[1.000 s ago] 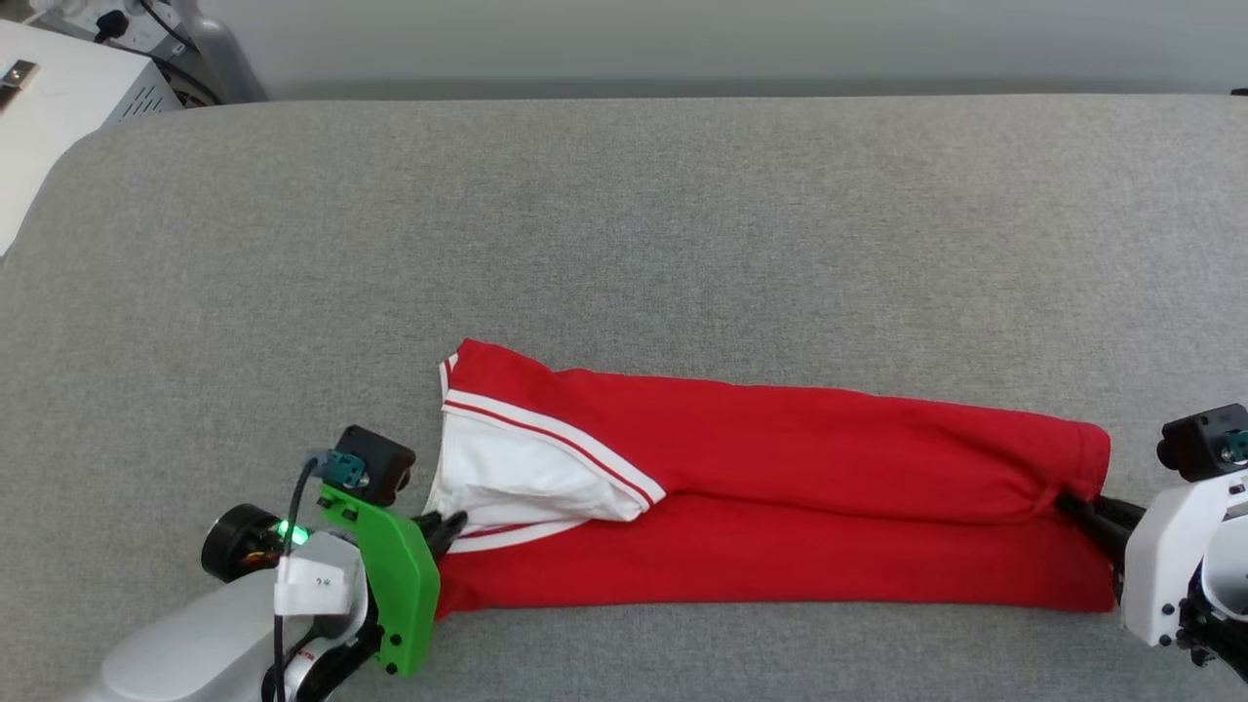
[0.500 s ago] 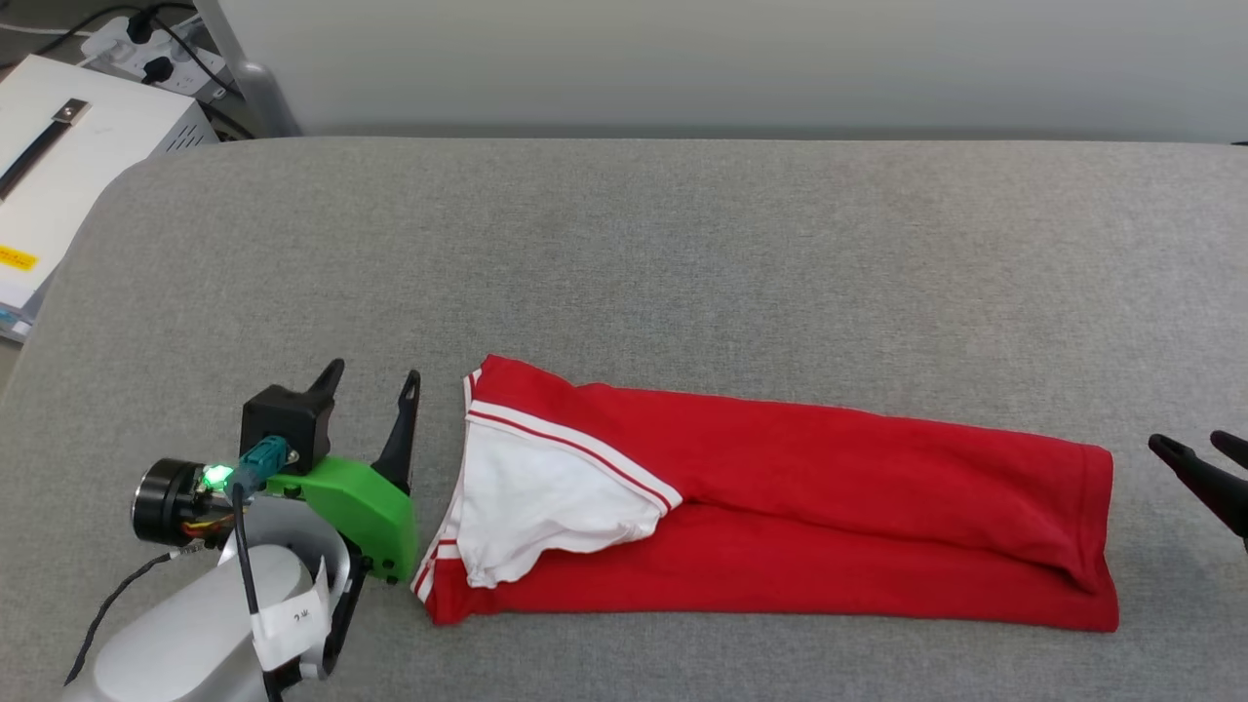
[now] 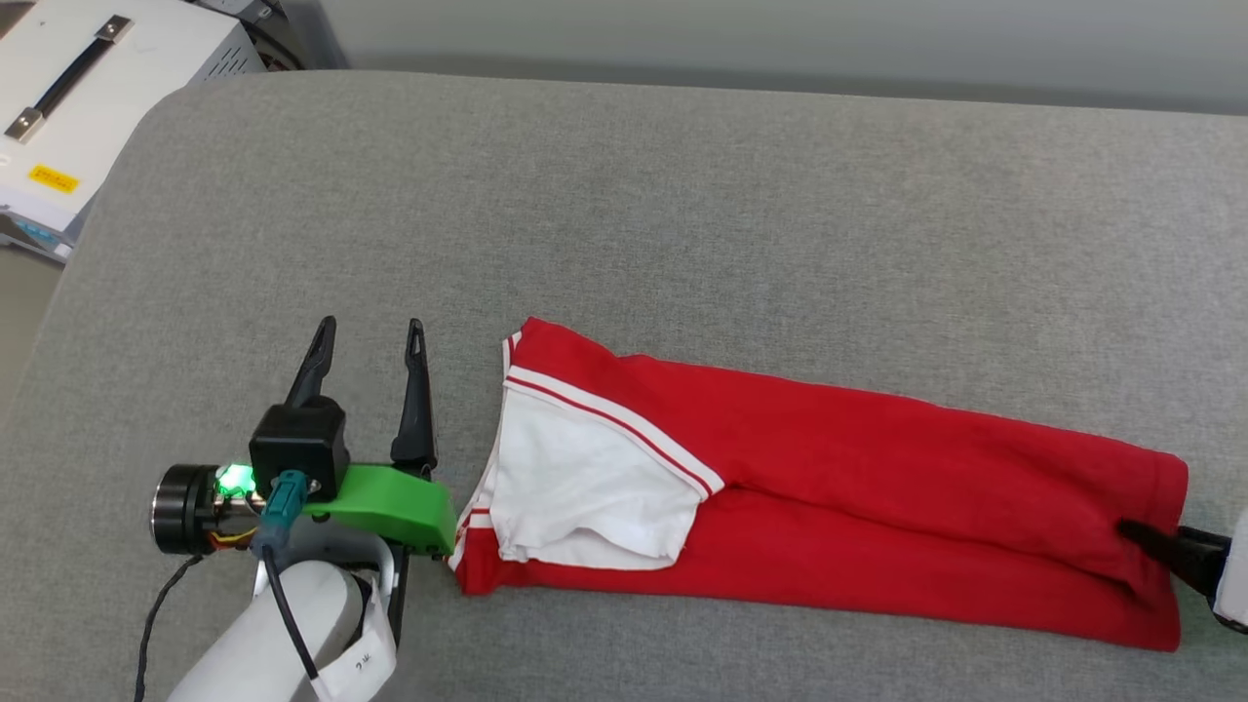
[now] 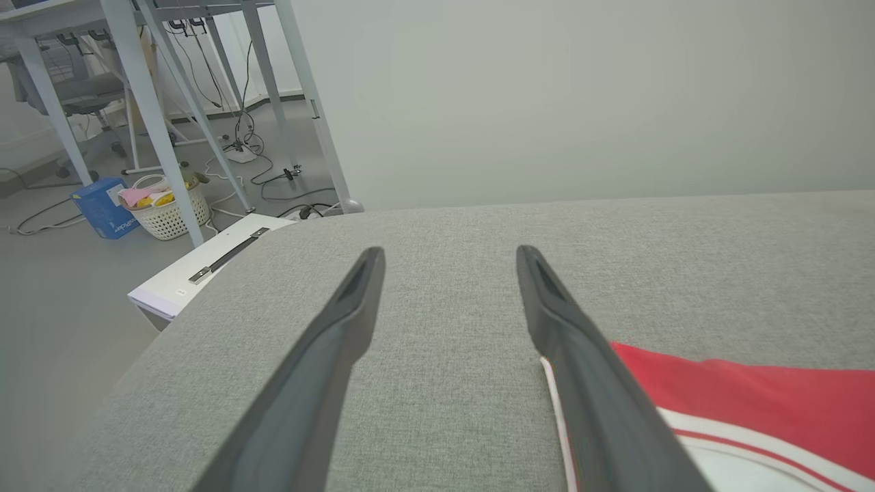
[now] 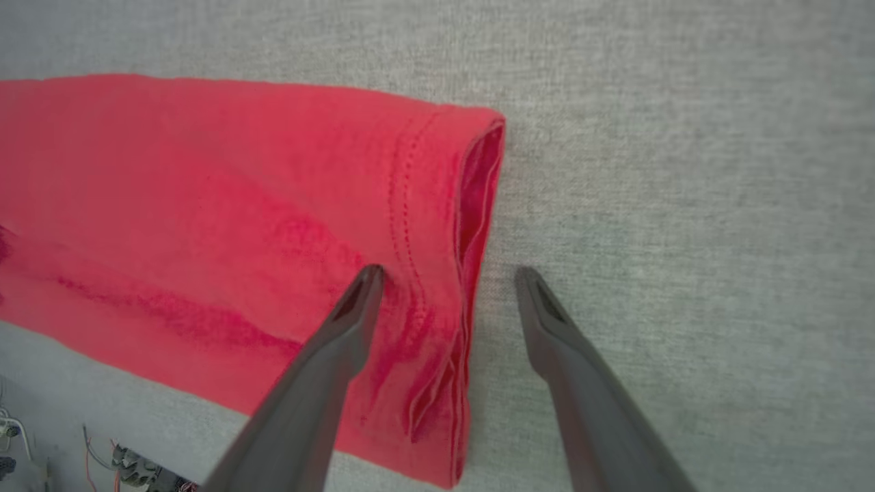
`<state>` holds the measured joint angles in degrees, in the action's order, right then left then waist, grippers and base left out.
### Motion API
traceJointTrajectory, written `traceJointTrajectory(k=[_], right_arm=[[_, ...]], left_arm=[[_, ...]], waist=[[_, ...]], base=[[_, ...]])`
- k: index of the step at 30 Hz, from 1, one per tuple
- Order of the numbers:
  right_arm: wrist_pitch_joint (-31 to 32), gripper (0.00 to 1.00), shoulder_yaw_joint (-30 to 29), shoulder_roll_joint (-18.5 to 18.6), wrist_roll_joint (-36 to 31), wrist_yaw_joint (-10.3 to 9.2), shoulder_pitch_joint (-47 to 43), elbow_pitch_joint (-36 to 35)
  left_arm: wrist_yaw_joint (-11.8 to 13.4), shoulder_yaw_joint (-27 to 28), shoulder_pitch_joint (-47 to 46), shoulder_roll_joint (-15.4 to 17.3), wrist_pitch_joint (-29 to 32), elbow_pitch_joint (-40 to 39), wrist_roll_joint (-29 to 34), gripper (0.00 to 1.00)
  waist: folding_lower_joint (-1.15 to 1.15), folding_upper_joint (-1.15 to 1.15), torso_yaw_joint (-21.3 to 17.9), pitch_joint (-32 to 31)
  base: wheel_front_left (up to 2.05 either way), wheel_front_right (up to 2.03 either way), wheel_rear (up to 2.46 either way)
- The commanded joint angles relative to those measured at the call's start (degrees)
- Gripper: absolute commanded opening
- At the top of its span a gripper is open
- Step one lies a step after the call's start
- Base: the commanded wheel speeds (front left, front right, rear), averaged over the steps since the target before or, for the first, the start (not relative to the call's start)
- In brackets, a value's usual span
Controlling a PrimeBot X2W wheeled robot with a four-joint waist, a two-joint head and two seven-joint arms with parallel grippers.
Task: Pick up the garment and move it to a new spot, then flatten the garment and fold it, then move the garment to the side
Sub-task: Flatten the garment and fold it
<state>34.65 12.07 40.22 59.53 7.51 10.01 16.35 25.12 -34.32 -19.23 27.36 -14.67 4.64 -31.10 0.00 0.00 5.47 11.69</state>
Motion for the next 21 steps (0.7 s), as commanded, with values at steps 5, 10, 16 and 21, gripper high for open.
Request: traceJointTrajectory(k=[5, 10, 16, 21], right_arm=[[1.00, 1.00, 1.89, -3.89, -0.25, -0.02, 1.36, 3.13], [2.01, 1.00, 4.17, -5.92, 1.07, -0.02, 1.01, 3.37], [3.35, 0.00, 6.11, -5.90, 3.42, -0.02, 0.44, 2.96], [1.79, 0.00, 5.35, -3.92, 3.73, -0.02, 1.13, 3.38]], left_arm=[[-4.27, 7.68, 5.01, -5.26, -0.32, -1.89, 7.04, 1.00], [-7.53, 12.82, 8.34, -9.05, -0.32, -1.91, 12.16, 1.00], [-10.90, 17.39, 10.75, -12.98, -0.32, -1.33, 16.52, 1.00], [-13.30, 19.90, 12.25, -15.15, -0.32, -0.85, 19.55, 1.00]], waist=[[0.00, 0.00, 1.73, 2.05], [0.00, 0.00, 2.11, 2.50], [0.00, 0.00, 1.89, 2.23], [0.00, 0.00, 1.40, 1.24]], base=[[0.00, 0.00, 0.00], [0.00, 0.00, 0.00], [0.00, 0.00, 0.00], [0.00, 0.00, 0.00]])
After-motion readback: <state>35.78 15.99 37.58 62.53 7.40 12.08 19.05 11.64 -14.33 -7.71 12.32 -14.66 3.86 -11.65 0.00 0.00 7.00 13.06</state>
